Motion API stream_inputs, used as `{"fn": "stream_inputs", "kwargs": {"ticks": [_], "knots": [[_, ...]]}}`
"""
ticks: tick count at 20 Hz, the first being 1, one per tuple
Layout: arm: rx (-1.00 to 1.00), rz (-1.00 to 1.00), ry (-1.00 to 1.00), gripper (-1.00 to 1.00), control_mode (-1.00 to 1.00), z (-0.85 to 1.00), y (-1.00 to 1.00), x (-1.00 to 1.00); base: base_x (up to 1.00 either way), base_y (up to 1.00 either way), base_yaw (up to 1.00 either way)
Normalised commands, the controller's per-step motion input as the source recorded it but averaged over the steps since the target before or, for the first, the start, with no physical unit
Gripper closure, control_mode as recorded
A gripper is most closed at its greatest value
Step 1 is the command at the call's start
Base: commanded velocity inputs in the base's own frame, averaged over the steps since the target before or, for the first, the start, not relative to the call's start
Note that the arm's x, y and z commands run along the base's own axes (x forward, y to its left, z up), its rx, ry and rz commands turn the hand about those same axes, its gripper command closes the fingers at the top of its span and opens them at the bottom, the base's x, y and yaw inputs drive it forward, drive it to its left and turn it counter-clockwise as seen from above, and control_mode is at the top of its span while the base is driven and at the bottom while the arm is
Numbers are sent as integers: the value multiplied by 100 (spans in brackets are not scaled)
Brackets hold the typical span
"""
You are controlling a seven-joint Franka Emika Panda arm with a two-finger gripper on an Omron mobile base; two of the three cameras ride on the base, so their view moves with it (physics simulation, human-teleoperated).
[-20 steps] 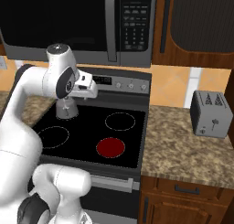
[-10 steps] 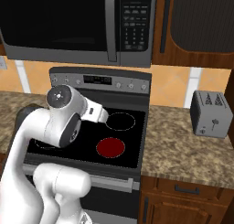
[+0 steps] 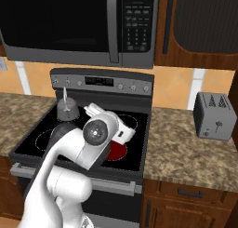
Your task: Turn off the front right burner of the stove.
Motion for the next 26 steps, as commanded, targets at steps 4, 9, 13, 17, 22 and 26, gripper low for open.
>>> {"fn": "stream_inputs", "kwargs": {"ticks": [4,9,13,17,22,26], "knots": [[26,-3,-5,-100,-100,3,-59,47,0,0,0],[15,-1,0,-100,-100,0,-21,44,0,0,0],[8,0,0,-100,-100,0,-1,47,0,0,0],[2,0,-3,-100,-100,0,0,40,0,0,0],[4,0,-1,-100,-100,0,0,36,0,0,0],[4,0,0,-100,-100,0,0,49,0,0,0]]}}
